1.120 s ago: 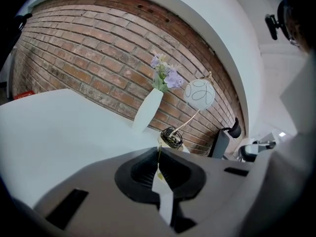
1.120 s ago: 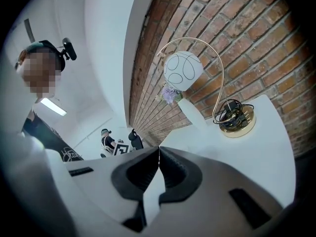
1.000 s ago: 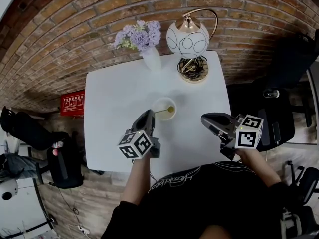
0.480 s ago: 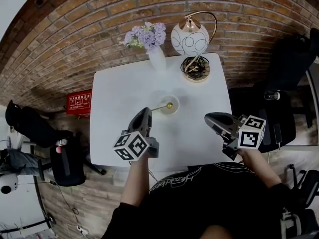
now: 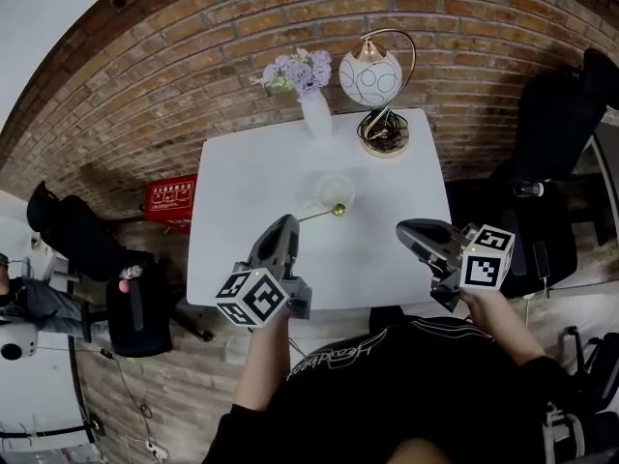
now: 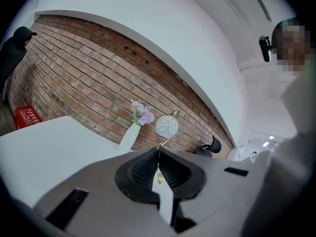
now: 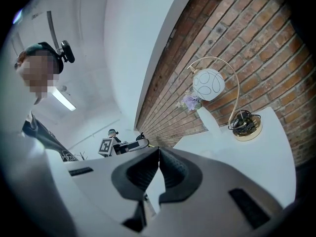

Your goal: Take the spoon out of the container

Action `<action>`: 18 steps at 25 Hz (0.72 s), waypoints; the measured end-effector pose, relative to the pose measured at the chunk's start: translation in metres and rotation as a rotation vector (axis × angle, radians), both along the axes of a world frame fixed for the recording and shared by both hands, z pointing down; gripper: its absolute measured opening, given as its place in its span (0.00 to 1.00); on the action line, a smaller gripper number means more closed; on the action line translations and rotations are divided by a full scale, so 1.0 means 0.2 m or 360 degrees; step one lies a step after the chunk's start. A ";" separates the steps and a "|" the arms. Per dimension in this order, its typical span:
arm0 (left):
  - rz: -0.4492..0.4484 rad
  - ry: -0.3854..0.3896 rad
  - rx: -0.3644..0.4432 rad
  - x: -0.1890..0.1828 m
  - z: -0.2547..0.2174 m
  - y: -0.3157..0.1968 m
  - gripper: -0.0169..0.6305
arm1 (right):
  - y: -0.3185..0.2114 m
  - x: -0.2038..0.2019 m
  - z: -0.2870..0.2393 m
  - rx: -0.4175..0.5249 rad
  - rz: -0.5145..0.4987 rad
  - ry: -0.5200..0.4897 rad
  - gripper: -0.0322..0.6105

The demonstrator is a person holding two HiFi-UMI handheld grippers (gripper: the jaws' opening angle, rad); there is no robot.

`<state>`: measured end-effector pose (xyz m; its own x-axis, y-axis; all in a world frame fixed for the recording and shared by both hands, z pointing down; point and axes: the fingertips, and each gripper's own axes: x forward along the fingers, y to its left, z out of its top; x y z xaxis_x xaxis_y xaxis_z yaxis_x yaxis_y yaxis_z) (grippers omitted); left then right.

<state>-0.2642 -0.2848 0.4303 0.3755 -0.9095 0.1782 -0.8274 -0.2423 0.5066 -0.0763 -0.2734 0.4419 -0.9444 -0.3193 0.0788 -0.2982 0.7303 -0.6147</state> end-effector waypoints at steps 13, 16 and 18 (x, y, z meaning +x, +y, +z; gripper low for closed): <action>0.0170 -0.0018 -0.0002 0.18 -0.13 0.53 0.04 | 0.42 -0.11 -0.14 0.0145 -0.0109 -0.0057 0.05; 0.0209 -0.0014 -0.0011 0.20 -0.15 0.61 0.04 | 0.48 -0.10 -0.16 0.0155 -0.0110 -0.0065 0.05; 0.0222 -0.0016 -0.0013 0.22 -0.15 0.65 0.04 | 0.52 -0.11 -0.15 0.0157 -0.0111 -0.0065 0.05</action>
